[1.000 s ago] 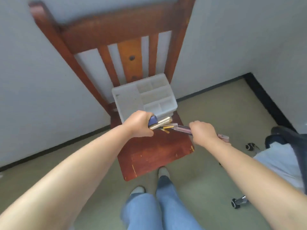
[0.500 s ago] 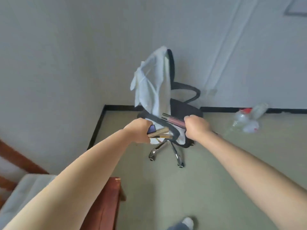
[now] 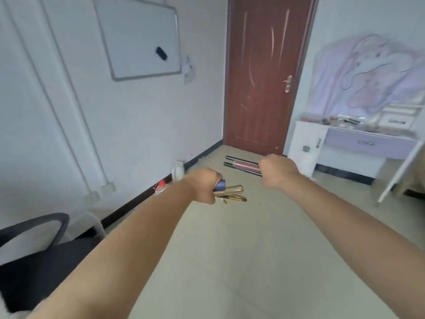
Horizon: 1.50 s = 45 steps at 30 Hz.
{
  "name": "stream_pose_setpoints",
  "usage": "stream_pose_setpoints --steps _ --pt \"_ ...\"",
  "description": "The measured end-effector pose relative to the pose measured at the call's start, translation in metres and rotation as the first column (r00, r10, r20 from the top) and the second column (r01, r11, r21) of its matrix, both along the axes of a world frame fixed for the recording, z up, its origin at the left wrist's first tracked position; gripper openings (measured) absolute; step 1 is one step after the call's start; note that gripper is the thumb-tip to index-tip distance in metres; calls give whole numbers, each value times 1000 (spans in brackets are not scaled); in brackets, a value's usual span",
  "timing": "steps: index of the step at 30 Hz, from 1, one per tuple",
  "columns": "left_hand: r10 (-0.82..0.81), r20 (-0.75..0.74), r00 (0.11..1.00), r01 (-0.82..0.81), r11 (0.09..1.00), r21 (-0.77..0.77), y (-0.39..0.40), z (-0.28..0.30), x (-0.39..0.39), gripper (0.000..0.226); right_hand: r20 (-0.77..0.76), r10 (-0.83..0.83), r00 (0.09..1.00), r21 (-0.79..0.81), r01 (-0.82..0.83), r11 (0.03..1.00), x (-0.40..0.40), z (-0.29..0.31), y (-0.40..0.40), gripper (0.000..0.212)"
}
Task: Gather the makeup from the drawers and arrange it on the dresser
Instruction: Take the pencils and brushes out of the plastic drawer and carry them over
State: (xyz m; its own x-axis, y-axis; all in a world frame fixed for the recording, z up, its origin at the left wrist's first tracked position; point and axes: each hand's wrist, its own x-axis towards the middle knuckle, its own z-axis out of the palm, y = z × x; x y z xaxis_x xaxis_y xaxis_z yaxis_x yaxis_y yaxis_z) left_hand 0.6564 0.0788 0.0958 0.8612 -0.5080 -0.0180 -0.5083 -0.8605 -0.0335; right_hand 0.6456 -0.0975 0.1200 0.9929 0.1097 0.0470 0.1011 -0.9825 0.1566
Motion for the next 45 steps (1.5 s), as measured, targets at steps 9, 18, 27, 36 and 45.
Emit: stream_pose_setpoints --steps 9,18,27,36,45 --pt "-301 21 953 297 948 115 -212 28 176 26 -17 -296 955 33 297 954 125 3 -205 29" --pt "-460 84 884 443 881 169 -355 52 406 15 28 -463 886 107 458 882 317 12 -323 28" --pt "-648 135 750 639 762 111 -523 68 603 22 9 -637 770 161 628 761 459 33 -471 28" --pt "-704 154 693 691 710 138 -720 66 755 24 4 -660 751 186 648 739 612 26 -667 27" --pt "-690 153 707 672 723 157 -884 81 917 18 57 -649 759 197 628 753 788 43 -847 24"
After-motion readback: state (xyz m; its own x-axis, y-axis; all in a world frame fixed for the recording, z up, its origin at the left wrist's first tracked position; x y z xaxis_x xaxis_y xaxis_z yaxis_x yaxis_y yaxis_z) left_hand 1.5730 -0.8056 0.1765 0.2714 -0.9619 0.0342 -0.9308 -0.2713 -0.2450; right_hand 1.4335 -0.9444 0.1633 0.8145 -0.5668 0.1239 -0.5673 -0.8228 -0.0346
